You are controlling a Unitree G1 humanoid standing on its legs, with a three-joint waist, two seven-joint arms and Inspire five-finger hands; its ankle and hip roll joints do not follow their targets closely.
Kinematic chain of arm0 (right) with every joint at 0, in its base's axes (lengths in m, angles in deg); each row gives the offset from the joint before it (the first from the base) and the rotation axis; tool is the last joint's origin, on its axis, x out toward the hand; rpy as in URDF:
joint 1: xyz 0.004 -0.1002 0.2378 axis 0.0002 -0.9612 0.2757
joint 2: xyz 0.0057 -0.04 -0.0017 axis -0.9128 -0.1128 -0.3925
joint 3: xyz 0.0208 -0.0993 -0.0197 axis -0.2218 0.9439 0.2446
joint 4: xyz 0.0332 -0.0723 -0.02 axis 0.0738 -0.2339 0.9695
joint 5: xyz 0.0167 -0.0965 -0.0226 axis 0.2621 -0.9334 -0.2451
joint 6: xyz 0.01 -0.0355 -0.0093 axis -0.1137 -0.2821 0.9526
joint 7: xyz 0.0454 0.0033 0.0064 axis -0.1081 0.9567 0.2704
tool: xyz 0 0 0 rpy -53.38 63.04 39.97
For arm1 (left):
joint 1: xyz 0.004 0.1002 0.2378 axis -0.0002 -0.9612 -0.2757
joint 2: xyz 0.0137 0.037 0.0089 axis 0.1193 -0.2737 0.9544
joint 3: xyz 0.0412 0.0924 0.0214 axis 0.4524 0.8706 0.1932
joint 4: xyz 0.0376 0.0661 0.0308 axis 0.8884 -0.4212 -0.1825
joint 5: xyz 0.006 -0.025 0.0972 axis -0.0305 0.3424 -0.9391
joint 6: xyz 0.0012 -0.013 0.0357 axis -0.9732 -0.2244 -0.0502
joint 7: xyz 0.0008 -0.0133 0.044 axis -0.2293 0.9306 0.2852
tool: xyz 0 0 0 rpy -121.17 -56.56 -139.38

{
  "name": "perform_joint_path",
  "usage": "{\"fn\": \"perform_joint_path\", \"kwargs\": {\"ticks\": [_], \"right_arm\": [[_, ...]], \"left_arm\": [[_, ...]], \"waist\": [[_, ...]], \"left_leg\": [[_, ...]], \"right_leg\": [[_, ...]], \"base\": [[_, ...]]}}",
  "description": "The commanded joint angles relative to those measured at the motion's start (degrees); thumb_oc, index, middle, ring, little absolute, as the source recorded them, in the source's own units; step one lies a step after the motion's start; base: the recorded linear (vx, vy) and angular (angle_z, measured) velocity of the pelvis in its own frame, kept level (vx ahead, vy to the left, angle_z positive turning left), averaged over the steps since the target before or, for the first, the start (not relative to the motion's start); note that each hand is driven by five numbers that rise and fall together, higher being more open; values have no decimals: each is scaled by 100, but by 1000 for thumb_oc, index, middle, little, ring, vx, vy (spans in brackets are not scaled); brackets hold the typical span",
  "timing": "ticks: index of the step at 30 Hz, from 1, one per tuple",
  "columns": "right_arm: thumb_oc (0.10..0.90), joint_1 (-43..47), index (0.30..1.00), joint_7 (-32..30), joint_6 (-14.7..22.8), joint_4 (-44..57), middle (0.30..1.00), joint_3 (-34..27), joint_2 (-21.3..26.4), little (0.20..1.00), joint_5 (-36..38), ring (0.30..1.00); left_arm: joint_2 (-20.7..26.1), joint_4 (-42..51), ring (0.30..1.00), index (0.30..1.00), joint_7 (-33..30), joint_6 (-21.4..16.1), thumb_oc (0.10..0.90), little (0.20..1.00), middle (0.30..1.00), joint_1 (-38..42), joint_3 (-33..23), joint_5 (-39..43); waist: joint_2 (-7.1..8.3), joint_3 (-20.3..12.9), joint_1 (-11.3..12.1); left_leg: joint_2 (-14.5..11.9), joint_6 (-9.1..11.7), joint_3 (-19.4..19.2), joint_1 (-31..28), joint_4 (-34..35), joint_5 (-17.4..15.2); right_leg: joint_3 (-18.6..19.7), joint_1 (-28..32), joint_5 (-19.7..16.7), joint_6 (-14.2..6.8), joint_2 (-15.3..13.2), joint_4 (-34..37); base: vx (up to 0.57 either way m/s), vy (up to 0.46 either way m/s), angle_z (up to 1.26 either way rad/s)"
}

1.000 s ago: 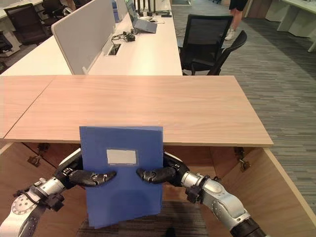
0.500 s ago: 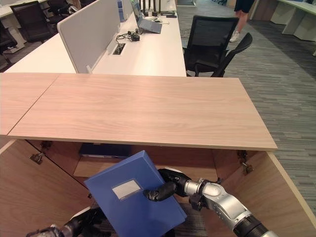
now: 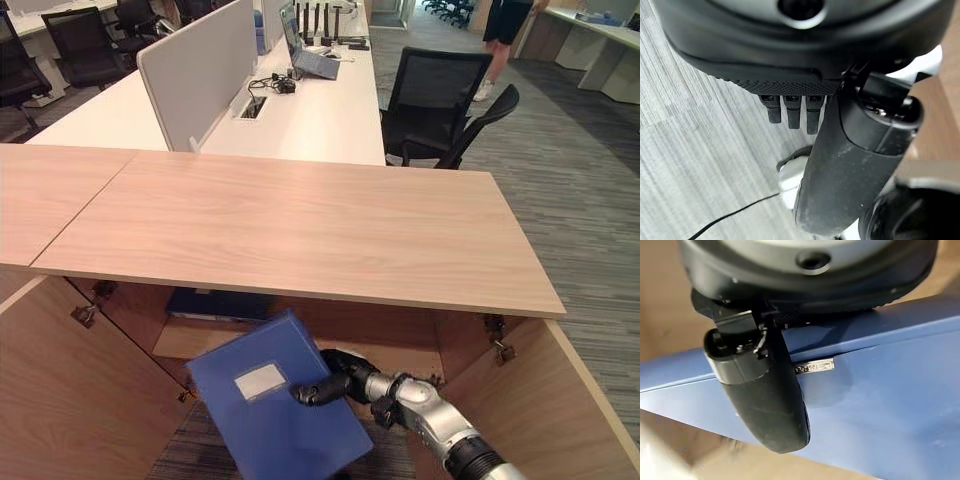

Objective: Put the empty folder in the office cabinet

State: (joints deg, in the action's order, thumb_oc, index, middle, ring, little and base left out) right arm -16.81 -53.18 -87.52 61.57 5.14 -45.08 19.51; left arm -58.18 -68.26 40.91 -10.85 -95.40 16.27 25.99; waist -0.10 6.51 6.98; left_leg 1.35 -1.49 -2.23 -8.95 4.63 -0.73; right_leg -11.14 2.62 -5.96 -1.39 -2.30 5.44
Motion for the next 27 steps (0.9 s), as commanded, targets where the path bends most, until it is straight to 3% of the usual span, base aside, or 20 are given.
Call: {"fn": "perform_joint_path", "kwargs": {"ticks": [1, 4, 8, 18, 21, 27], "right_arm": [[400, 192, 300, -109, 607, 107, 300, -57, -864, 300, 1067, 300], [400, 119, 300, -670, 783, -880, 300, -802, -1465, 300, 1954, 300], [400, 190, 300, -1007, 960, -1471, 300, -1490, -1738, 300, 2696, 300], [400, 576, 300, -1376, 1465, -1930, 300, -2565, -1830, 300, 3670, 300], [400, 914, 300, -1625, 1803, -2075, 300, -3091, -1831, 300, 4125, 300], [400, 1396, 300, -1934, 2172, -2375, 300, -3587, -1856, 300, 4609, 300]], "left_arm": [[76, -245, 900, 900, -138, -101, 800, 900, 900, 458, 210, -142], [88, -274, 900, 900, -268, -116, 800, 900, 900, 474, 354, -21], [96, -161, 900, 900, -348, -174, 800, 900, 900, 462, 510, 95], [247, -12, 900, 900, -373, -234, 800, 900, 900, 447, 762, 127], [249, -17, 900, 900, -433, -214, 800, 900, 900, 443, 878, 98], [240, 42, 900, 900, -486, -197, 800, 900, 900, 461, 1042, 144]], "waist": [[-65, -10, 94], [-81, 15, 67], [-107, 48, 80], [-186, 87, 113], [-226, 77, 140], [-306, 93, 220]], "left_leg": [[-283, 462, 265, 264, 37, -81], [-270, 468, 303, 299, 37, -80], [-262, 469, 330, 318, 37, -87], [-236, 464, 374, 331, 37, -120], [-232, 457, 403, 335, 37, -136], [-224, 446, 460, 349, 37, -142]], "right_leg": [[17, 627, 923, -454, -156, -236], [-12, 600, 931, -446, -152, -256], [-36, 600, 942, -445, -147, -244], [-60, 610, 997, -449, -136, -250], [-61, 611, 1028, -446, -131, -259], [-76, 596, 1082, -438, -128, -297]], "base": [[12, 1, 9], [6, 5, 6], [6, 0, 2], [15, -1, 3], [26, -7, 10], [13, -1, 2]]}}
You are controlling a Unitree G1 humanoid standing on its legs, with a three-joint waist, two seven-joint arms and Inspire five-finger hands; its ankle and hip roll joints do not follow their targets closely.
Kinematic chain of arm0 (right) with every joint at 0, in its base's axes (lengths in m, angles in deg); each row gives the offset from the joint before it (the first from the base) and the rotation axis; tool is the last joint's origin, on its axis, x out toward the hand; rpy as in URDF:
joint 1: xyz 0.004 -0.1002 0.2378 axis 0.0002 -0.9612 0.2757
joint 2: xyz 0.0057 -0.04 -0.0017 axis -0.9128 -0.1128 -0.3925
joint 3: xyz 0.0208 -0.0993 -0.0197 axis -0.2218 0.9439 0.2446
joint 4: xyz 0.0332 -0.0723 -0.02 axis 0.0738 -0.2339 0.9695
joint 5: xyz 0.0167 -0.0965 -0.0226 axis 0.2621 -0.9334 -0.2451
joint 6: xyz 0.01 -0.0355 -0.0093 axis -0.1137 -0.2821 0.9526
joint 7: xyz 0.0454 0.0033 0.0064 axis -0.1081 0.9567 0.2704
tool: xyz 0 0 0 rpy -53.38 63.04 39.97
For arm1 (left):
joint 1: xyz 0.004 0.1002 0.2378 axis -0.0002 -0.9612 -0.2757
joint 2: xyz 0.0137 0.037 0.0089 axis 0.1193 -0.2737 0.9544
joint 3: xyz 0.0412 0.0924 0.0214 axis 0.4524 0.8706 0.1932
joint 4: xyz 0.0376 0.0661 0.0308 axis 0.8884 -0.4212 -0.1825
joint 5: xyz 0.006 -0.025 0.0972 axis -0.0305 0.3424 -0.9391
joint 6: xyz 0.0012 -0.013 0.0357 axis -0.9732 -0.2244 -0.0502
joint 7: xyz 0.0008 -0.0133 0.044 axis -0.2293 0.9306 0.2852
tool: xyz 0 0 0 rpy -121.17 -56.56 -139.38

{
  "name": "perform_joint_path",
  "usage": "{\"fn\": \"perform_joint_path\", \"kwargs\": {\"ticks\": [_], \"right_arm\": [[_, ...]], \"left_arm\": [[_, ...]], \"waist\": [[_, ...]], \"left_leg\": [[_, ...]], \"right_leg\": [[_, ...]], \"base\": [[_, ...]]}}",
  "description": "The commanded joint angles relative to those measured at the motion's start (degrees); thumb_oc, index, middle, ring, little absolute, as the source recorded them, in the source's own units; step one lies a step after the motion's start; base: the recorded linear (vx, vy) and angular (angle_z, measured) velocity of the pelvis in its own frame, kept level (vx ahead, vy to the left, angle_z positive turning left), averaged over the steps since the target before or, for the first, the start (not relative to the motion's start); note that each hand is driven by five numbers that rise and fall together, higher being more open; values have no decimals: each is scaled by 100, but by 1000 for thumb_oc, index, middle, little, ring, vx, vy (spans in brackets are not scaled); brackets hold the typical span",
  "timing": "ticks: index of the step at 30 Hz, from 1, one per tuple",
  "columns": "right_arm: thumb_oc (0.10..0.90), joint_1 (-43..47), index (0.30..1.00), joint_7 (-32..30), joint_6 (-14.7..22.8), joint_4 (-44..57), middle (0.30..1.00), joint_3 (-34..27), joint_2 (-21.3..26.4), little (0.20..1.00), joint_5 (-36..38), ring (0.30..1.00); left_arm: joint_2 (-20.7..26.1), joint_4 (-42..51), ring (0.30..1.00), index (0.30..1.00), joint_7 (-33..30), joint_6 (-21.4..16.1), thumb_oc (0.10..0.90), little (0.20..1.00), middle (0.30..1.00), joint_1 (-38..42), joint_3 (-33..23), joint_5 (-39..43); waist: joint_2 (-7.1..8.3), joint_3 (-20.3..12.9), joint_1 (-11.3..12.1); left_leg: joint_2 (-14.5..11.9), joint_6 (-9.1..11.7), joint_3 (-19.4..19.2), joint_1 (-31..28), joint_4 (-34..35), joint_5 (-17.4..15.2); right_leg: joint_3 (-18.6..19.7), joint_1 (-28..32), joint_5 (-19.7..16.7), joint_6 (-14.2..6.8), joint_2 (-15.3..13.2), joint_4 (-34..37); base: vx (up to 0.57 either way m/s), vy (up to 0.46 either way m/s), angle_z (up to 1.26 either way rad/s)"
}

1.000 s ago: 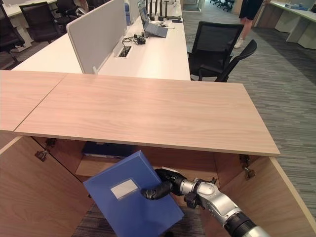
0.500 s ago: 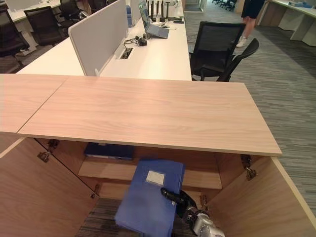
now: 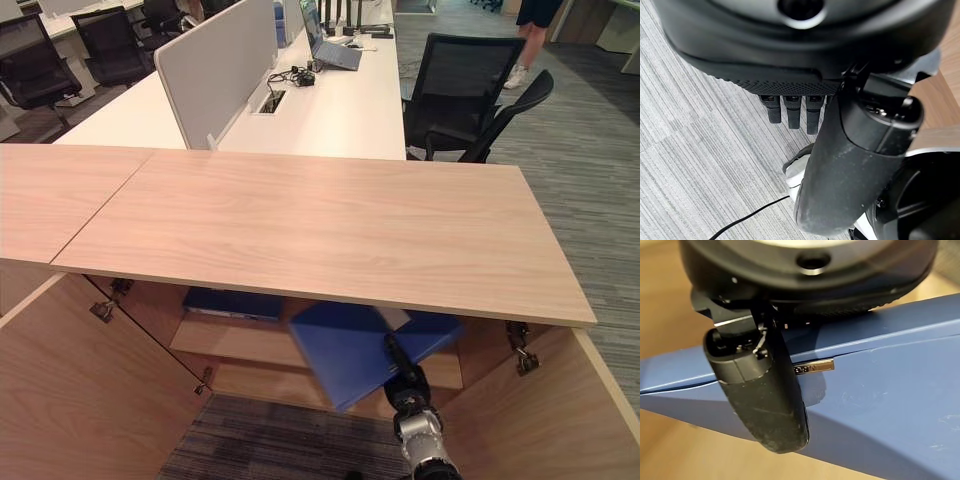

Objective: Put the empty folder in the office cabinet

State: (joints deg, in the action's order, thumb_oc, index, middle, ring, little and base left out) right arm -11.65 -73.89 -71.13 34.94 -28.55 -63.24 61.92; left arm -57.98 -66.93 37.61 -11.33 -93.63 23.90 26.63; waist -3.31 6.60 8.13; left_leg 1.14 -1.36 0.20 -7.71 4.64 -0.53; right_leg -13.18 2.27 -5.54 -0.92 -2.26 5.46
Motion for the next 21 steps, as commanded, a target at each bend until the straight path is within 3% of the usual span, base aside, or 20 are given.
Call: {"fn": "perform_joint_path", "kwargs": {"ticks": [1, 11, 21], "right_arm": [[400, 1005, 300, 78, 612, 248, 300, -331, -42, 300, 481, 300], [400, 2334, 300, -219, 911, -468, 300, -944, 603, 300, 1002, 300], [400, 4316, 300, -359, 949, -1273, 300, -790, 1920, 300, 1195, 300]], "left_arm": [[220, -93, 900, 900, -162, -139, 800, 900, 900, 293, 322, 80], [335, 138, 900, 900, -63, -158, 800, 900, 900, 492, 745, 282], [781, 762, 900, 900, 85, -281, 800, 900, 900, 960, 1290, 741]], "waist": [[-7, 91, 123], [-259, 263, 326], [-763, 742, 588]], "left_leg": [[-197, 436, 233, 238, 36, -165], [-152, 439, 338, 494, 36, -74], [-117, 454, 468, 1515, -68, 239]], "right_leg": [[115, 619, 1049, -485, -130, -307], [9, 385, 1099, -496, -178, -372], [-175, -913, 1215, -501, -383, -1143]], "base": [[0, 0, 0], [-14, 12, 5], [-69, 29, 14]]}}
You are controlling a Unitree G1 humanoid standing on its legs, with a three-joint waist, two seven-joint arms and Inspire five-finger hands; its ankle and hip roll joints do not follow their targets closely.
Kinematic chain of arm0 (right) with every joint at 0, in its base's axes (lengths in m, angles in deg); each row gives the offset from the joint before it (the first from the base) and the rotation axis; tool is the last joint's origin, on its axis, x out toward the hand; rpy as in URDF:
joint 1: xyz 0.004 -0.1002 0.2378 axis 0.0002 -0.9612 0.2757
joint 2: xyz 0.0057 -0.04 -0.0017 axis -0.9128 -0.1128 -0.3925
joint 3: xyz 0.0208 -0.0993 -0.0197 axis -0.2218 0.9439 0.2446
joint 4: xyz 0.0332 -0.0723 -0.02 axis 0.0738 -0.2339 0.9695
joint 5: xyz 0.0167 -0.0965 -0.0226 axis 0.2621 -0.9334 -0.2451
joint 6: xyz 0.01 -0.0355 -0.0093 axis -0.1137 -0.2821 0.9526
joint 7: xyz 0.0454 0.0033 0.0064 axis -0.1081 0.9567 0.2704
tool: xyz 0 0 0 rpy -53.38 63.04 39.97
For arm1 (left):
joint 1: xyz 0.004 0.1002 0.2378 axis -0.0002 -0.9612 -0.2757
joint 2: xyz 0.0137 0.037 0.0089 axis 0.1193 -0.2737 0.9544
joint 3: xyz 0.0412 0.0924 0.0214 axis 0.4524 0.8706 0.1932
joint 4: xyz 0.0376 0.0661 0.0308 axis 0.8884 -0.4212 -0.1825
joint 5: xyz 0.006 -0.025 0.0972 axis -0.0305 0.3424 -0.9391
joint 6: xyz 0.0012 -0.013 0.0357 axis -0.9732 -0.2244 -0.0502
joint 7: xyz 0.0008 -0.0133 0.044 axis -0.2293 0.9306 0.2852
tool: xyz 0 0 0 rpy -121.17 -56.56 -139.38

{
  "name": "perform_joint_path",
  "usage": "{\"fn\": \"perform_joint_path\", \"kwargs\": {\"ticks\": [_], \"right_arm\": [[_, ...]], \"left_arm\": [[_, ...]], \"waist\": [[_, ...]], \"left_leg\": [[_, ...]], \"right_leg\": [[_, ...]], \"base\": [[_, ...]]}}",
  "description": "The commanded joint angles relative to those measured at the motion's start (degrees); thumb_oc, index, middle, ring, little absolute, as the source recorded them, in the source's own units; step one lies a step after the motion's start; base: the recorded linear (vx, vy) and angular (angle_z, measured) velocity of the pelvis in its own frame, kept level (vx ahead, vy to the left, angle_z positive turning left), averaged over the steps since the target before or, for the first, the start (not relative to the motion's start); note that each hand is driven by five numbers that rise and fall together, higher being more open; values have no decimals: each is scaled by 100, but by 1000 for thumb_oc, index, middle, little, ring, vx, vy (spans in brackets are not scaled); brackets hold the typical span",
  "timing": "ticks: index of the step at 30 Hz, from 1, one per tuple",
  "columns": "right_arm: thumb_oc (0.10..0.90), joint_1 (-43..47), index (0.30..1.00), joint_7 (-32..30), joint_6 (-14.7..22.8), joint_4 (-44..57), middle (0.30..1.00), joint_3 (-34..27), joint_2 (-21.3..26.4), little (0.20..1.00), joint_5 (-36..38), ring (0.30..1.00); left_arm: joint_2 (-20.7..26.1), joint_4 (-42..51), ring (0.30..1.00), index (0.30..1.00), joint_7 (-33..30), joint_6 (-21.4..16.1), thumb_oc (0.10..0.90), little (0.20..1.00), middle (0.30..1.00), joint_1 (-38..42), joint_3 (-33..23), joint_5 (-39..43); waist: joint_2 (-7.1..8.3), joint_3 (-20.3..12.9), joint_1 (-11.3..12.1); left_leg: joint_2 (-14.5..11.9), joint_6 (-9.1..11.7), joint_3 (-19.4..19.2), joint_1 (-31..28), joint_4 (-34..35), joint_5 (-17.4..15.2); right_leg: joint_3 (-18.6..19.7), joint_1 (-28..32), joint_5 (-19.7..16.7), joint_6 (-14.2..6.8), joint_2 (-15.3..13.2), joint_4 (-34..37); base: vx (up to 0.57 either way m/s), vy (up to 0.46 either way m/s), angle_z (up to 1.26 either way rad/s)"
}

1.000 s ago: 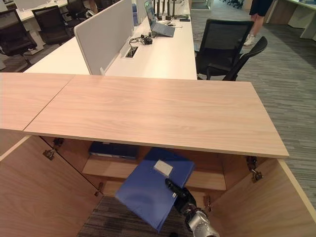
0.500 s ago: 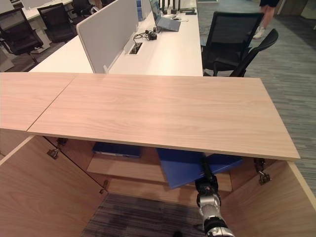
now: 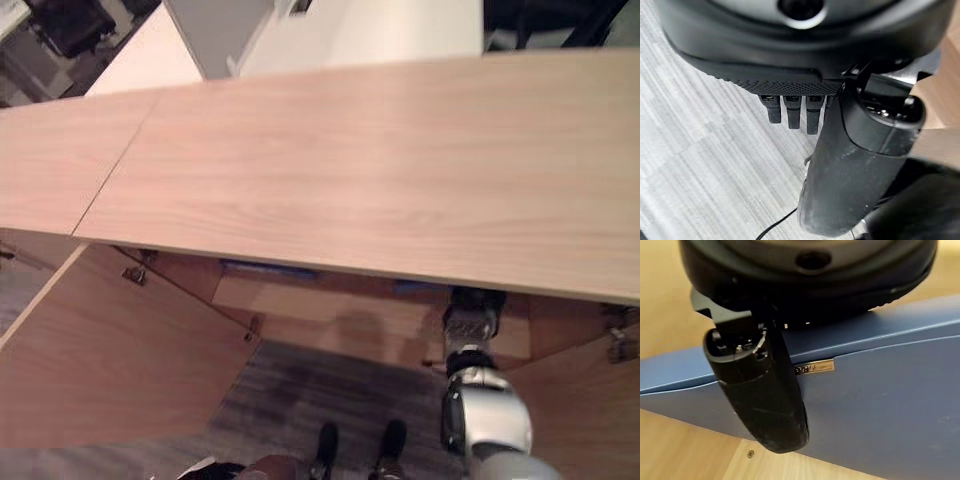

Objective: Put the empty folder in the office cabinet

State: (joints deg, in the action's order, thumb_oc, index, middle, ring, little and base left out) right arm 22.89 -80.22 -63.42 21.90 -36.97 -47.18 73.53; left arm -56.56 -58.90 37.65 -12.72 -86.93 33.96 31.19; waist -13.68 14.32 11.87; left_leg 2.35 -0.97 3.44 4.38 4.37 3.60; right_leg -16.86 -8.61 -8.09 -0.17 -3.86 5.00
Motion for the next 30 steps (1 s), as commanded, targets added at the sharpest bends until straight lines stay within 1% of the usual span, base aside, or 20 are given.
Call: {"fn": "perform_joint_path", "kwargs": {"ticks": [1, 3, 5, 6, 7, 8, 9, 11, 12, 13, 14, 15, 16, 17, 20, 24, 25, 27, 29, 30], "right_arm": [[400, 987, 300, 260, 179, 0, 300, 63, 408, 300, 54, 300], [400, 1248, 300, 243, 158, -107, 300, 116, 618, 300, 93, 300], [400, 1379, 300, 254, 138, -156, 300, 127, 749, 300, 132, 300], [400, 1461, 300, 268, 116, -178, 300, 157, 818, 300, 163, 300], [400, 1676, 300, 285, 91, -250, 300, 218, 1038, 300, 224, 300], [400, 1719, 300, 301, 80, -287, 300, 230, 1069, 300, 238, 300], [400, 1916, 300, 280, 101, -337, 300, 252, 1276, 300, 288, 300], [400, 2131, 300, 253, 113, -376, 300, 365, 1444, 300, 307, 300], [400, 2223, 300, 248, 95, -406, 300, 434, 1479, 300, 290, 300], [400, 2391, 300, 170, 156, -459, 300, 489, 1417, 300, 424, 300], [400, 2453, 300, 99, 110, -490, 300, 489, 1796, 300, 401, 300], [400, 2377, 300, 20, 94, -691, 300, 558, 2108, 300, 343, 300], [488, 2335, 432, -17, 66, -771, 432, 607, 2236, 432, 304, 432], [800, 2274, 900, -117, 9, -909, 900, 665, 2406, 900, 209, 900], [800, 2307, 900, -418, -143, -1225, 900, 841, 2551, 900, -98, 900], [800, 2332, 900, -651, -338, -1441, 900, 903, 2540, 900, -321, 900], [800, 2335, 900, -810, -450, -1561, 900, 919, 2464, 900, -476, 900], [800, 2357, 900, -884, -505, -1618, 900, 914, 2437, 900, -498, 900], [800, 2364, 900, -1061, -637, -1749, 900, 874, 2311, 900, -560, 900], [800, 2368, 900, -1067, -640, -1747, 900, 874, 2310, 900, -564, 900]], "left_arm": [[666, -18, 900, 900, 87, -149, 800, 900, 900, 296, 282, 362], [729, 43, 900, 900, 91, -154, 800, 900, 900, 382, 310, 453], [770, 103, 900, 900, 105, -164, 800, 900, 900, 459, 357, 482], [824, 165, 900, 900, 129, -179, 800, 900, 900, 503, 419, 476], [953, 270, 900, 900, 131, -212, 800, 900, 900, 613, 477, 510], [951, 277, 900, 900, 138, -205, 800, 900, 900, 639, 480, 520], [1036, 327, 900, 900, 86, -238, 800, 900, 900, 714, 500, 610], [1086, 433, 900, 900, 112, -259, 800, 900, 900, 737, 574, 755], [1087, 476, 900, 900, 129, -269, 800, 900, 900, 723, 580, 816], [998, 770, 900, 900, 197, -157, 800, 900, 900, 925, 835, 986], [1037, 684, 900, 900, 129, -286, 800, 900, 900, 669, 605, 1068], [1118, 664, 900, 900, -22, -396, 800, 900, 900, 253, 557, 875], [1138, 635, 900, 900, -49, -410, 800, 900, 900, 74, 530, 775], [1177, 579, 900, 900, -106, -421, 800, 900, 900, -103, 453, 655], [1137, 477, 900, 900, -176, -375, 800, 900, 900, -70, 371, 668], [1037, 395, 900, 900, -252, -342, 800, 900, 900, -21, 359, 709], [952, 368, 900, 900, -292, -295, 800, 900, 900, 74, 391, 743], [909, 347, 900, 900, -321, -269, 800, 900, 900, 140, 410, 759], [729, 228, 900, 900, -377, -183, 800, 900, 900, 314, 450, 786], [723, 216, 900, 900, -382, -185, 800, 900, 900, 321, 451, 786]], "waist": [[227, 10, 242], [162, 62, 275], [129, 97, 295], [116, 120, 310], [49, 191, 331], [65, 156, 341], [30, 179, 375], [-15, 145, 401], [-27, 118, 416], [-12, 120, 401], [-92, 182, 493], [-159, 213, 626], [-192, 213, 671], [-248, 236, 738], [-248, 283, 737], [-225, 317, 706], [-148, 302, 688], [-122, 310, 667], [8, 288, 611], [3, 300, 605]], "left_leg": [[-243, 417, 138, 399, -87, -161], [-223, 426, 156, 674, -247, -211], [-191, 433, 165, 933, -419, -183], [-170, 454, 172, 1055, -528, -245], [-89, 491, 192, 1444, -901, -322], [-67, 489, 192, 1562, -996, -362], [32, 534, 185, 1935, -1351, -465], [113, 560, 198, 2271, -1674, -585], [144, 567, 191, 2392, -1774, -627], [166, 562, 223, 2496, -1812, -675], [215, 554, 256, 2621, -1899, -696], [256, 553, 314, 2640, -1885, -715], [270, 551, 329, 2647, -1884, -725], [278, 556, 343, 2651, -1884, -741], [254, 548, 355, 2614, -1855, -735], [229, 532, 393, 2480, -1777, -733], [209, 519, 432, 2361, -1703, -730], [194, 516, 445, 2271, -1635, -723], [160, 521, 488, 2085, -1479, -693], [158, 522, 492, 2064, -1463, -686]], "right_leg": [[175, 77, 1486, -578, -261, -1186], [160, -235, 1637, -578, -357, -1518], [155, -447, 1663, -567, -403, -1686], [149, -542, 1765, -561, -442, -1802], [156, -905, 1866, -554, -531, -2201], [162, -1019, 1911, -555, -561, -2297], [147, -1342, 2037, -531, -654, -2632], [197, -1671, 2166, -494, -735, -3000], [228, -1810, 2214, -492, -761, -3148], [259, -1910, 2266, -501, -776, -3223], [261, -2084, 2315, -499, -829, -3407], [253, -2125, 2344, -504, -868, -3455], [251, -2139, 2366, -501, -867, -3476], [242, -2168, 2390, -508, -873, -3506], [280, -2148, 2387, -506, -829, -3491], [269, -2032, 2377, -489, -784, -3425], [258, -1906, 2379, -479, -738, -3341], [239, -1802, 2371, -474, -716, -3260], [207, -1578, 2345, -460, -647, -3048], [201, -1554, 2340, -459, -642, -3028]], "base": [[-49, 41, 9], [-11, 21, 10], [-28, -2, 18], [-15, -20, 17], [-4, -18, 24], [-29, -18, 25], [0, -22, 39], [42, 8, 46], [90, 25, 30], [65, -6, 25], [35, -30, 4], [-2, -38, -6], [8, -37, 1], [16, -25, 25], [13, -16, 32], [17, -45, 6], [8, -40, 6], [11, -58, 5], [6, -73, 2], [5, -42, -2]]}}
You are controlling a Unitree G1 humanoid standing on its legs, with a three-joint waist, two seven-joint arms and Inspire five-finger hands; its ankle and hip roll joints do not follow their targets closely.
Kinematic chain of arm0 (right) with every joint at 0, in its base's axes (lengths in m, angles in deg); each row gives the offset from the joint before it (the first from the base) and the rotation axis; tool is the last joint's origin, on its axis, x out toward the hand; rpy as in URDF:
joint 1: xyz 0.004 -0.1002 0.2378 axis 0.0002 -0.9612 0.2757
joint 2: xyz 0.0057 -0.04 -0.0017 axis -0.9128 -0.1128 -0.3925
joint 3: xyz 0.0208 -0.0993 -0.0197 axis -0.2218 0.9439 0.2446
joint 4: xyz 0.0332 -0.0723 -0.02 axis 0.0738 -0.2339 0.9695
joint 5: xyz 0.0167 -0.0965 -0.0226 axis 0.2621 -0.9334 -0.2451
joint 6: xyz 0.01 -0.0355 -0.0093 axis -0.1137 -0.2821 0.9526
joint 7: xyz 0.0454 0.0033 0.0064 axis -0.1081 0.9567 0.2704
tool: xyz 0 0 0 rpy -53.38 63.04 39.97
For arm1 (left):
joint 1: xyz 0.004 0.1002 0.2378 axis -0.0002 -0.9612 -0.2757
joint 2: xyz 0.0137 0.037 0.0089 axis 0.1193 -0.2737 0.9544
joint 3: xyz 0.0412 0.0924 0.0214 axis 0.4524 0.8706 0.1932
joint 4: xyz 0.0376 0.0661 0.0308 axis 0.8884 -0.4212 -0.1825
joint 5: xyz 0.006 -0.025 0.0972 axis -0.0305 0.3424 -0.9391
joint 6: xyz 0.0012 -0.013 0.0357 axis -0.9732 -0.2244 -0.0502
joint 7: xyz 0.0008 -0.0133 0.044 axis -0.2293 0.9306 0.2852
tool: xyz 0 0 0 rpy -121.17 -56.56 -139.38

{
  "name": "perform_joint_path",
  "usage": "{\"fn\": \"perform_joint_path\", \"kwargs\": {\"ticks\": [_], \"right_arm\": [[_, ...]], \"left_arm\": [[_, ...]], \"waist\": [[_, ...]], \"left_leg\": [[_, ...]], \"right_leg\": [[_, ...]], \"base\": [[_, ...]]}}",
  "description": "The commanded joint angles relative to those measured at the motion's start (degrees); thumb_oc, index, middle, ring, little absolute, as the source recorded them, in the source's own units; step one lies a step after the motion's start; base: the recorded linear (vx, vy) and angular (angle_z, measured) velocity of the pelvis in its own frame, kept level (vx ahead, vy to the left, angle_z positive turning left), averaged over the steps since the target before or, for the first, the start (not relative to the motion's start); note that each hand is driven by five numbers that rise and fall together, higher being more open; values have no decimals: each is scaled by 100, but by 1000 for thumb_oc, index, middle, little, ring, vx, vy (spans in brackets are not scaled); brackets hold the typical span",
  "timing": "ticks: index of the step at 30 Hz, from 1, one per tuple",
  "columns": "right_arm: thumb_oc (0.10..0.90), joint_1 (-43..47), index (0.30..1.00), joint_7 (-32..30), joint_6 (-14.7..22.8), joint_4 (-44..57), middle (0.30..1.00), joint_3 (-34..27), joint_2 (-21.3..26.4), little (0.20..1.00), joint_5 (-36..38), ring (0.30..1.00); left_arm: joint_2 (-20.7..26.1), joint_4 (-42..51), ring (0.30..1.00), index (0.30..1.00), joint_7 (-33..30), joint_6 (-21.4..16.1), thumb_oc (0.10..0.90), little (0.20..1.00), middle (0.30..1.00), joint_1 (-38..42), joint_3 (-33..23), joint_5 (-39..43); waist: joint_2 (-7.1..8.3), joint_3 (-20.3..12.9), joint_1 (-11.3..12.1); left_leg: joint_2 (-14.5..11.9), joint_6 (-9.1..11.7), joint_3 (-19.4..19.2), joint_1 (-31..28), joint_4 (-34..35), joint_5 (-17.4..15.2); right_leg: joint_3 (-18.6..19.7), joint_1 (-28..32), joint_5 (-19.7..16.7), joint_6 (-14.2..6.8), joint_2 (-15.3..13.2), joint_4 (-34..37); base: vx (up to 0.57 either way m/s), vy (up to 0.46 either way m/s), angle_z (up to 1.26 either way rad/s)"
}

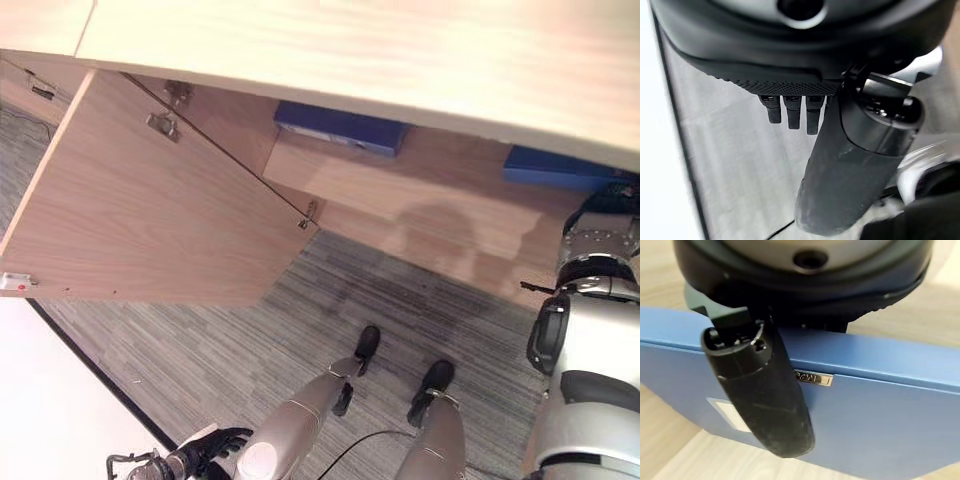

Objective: Put the empty folder in the office cabinet

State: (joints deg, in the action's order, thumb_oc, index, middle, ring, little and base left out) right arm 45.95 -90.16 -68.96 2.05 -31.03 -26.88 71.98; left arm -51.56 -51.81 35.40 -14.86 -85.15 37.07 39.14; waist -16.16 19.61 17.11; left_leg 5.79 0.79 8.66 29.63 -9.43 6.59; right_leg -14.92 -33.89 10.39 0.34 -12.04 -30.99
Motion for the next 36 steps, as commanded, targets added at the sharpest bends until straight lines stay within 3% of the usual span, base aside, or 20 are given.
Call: {"fn": "perform_joint_path", "kwargs": {"ticks": [1, 10, 22, 33, 36], "right_arm": [[800, 54, 900, -143, -138, 205, 900, 242, 161, 900, -412, 900], [800, 9, 900, -349, -368, 20, 900, 126, -145, 900, -615, 900], [800, -230, 900, -577, -550, -296, 900, -68, -255, 900, -892, 900], [800, -406, 900, -961, -438, -321, 900, -269, -1403, 900, -1027, 900], [800, -588, 900, -1050, -280, -172, 900, -320, -1997, 900, -1011, 900]], "left_arm": [[102, -587, 900, 900, -204, 84, 800, 900, 900, 220, 131, 20], [-284, -842, 900, 900, -262, 236, 800, 900, 900, 322, 111, 151], [-531, -1029, 900, 900, -265, 360, 800, 900, 900, 319, 138, -7], [-969, -1521, 900, 900, -593, 421, 800, 900, 900, 444, 94, 31], [-1067, -1589, 900, 900, -669, 448, 800, 900, 900, 508, 31, 134]], "waist": [[324, -253, 48], [636, -490, -14], [699, -825, -80], [684, -915, -249], [705, -872, -320]], "left_leg": [[-217, 345, -11, -595, 30, -971], [-306, 315, 42, -1243, 518, -885], [-332, 286, 145, -1788, 1046, -688], [-423, 229, 131, -2117, 1263, -688], [-463, 220, 102, -2148, 1270, -708]], "right_leg": [[-4, 1115, 474, -499, 219, 685], [-52, 1836, 297, -495, 333, 1268], [-193, 2360, 75, -517, 422, 1753], [-90, 2443, 80, -479, 508, 1719], [-28, 2416, 80, -472, 532, 1673]], "base": [[5, -25, -6], [4, -11, -3], [18, 6, 2], [4, 3, -2], [-7, -3, -3]]}}
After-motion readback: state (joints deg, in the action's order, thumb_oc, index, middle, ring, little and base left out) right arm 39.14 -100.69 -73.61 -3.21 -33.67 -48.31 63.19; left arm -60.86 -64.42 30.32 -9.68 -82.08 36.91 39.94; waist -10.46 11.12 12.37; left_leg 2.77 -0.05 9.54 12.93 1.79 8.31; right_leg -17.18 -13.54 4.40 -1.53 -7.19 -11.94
